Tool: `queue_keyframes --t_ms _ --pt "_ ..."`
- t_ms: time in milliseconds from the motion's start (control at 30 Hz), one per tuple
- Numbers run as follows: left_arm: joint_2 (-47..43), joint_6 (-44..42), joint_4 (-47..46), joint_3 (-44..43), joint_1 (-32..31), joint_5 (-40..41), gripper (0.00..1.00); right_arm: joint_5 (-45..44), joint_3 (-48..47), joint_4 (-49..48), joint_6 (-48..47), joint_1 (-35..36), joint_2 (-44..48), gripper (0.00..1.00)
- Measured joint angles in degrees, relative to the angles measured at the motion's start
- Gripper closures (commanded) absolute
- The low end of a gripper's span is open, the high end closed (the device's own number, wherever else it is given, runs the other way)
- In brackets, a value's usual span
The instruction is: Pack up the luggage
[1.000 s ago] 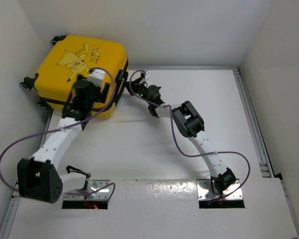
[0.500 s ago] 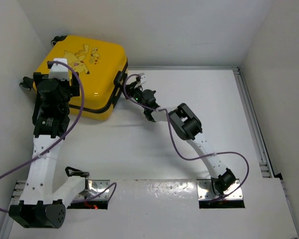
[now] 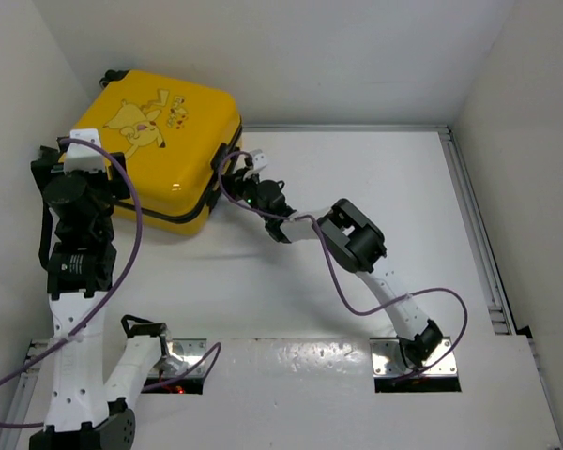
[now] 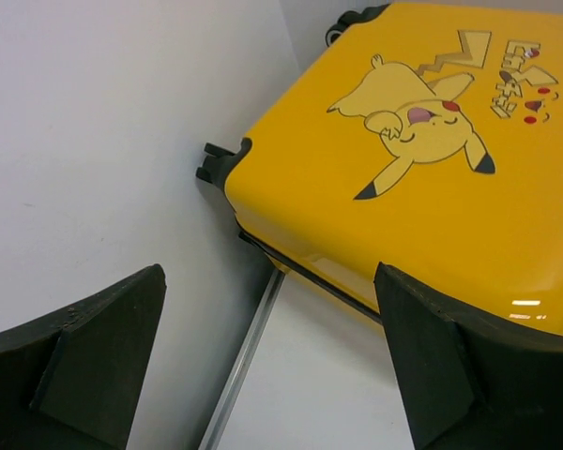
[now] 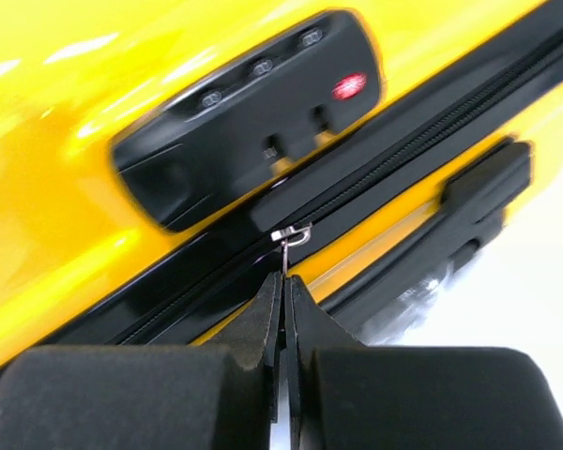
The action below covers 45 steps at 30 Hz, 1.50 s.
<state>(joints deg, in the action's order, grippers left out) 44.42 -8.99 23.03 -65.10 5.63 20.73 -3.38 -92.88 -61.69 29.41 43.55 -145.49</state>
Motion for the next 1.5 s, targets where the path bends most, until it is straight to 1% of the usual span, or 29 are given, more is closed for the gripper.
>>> queue_keyframes --t_ms 100,167,233,367,500,600,667,767,833,933,967,1033,1067,1100,1200,1233,1333,1367,1500 --pt "-1.7 0.0 0.7 0.0 0.1 -0.2 0.01 -0.2 8.0 0.3 -0.5 2.3 5.5 1.0" --pt "-2.8 0.0 1.1 0.0 0.1 -0.4 0.01 0.5 15.1 0.5 -0.4 4.5 10.7 1.0" --pt "-3.8 0.0 1.4 0.0 0.1 -1.0 0.01 2.4 21.9 1.1 -0.3 7.7 16.2 1.0" --pt "-5.4 0.1 1.6 0.3 0.1 -1.9 0.01 7.2 31.9 1.4 -0.7 13.9 24.1 1.0" --pt "-7.9 0.0 1.8 1.3 0.1 -4.1 0.01 10.3 39.2 0.7 -1.2 16.7 31.9 1.0" --pt "-9.1 -1.4 3.1 2.1 0.1 -7.1 0.01 12.2 42.8 0.0 -1.6 18.1 36.4 1.0" --pt "-9.5 -3.0 5.1 2.4 0.1 -9.4 0.01 12.8 44.0 -0.5 -2.3 18.7 38.2 1.0" --pt "-10.4 -6.3 9.0 2.8 0.1 -15.2 0.01 12.7 44.4 -0.8 -3.4 17.9 38.7 1.0" --pt "-11.6 -8.7 11.6 3.9 0.1 -19.4 0.01 12.6 45.6 -0.7 -4.9 16.0 38.7 1.0" --pt "-12.8 -11.5 14.4 5.6 0.1 -22.8 0.01 13.0 48.8 -0.2 -6.4 11.9 39.0 1.0" --pt "-12.9 -12.2 15.0 6.0 0.1 -23.6 0.01 14.0 50.3 0.4 -6.5 10.2 39.3 0.93" --pt "-12.9 -13.4 15.7 7.0 0.1 -25.1 0.01 16.1 52.7 2.3 -5.8 7.3 40.2 0.85" --pt "-12.9 -13.5 15.9 7.5 0.1 -25.5 0.01 16.8 53.6 3.3 -5.3 6.2 40.7 0.74" --pt "-12.9 -13.5 16.0 7.9 0.1 -25.7 0.01 17.3 54.4 4.0 -4.3 5.6 41.2 0.71" --pt "-12.9 -12.3 15.7 8.9 0.1 -25.0 0.01 18.0 56.2 4.3 -0.8 6.3 42.6 0.66" --pt "-12.8 -11.6 15.5 9.1 0.1 -24.5 0.01 17.6 56.2 4.3 0.3 7.2 42.7 0.65" --pt "-12.2 -9.0 14.8 9.2 0.1 -22.7 0.01 16.0 55.9 3.6 2.8 12.2 42.8 0.61" --pt "-11.8 -8.0 14.6 9.2 0.1 -21.9 0.01 15.3 55.5 3.5 3.4 14.1 42.7 0.57" --pt "-10.4 -4.9 14.1 9.1 0.1 -19.1 0.01 12.3 50.5 2.1 4.8 19.6 40.0 0.56"
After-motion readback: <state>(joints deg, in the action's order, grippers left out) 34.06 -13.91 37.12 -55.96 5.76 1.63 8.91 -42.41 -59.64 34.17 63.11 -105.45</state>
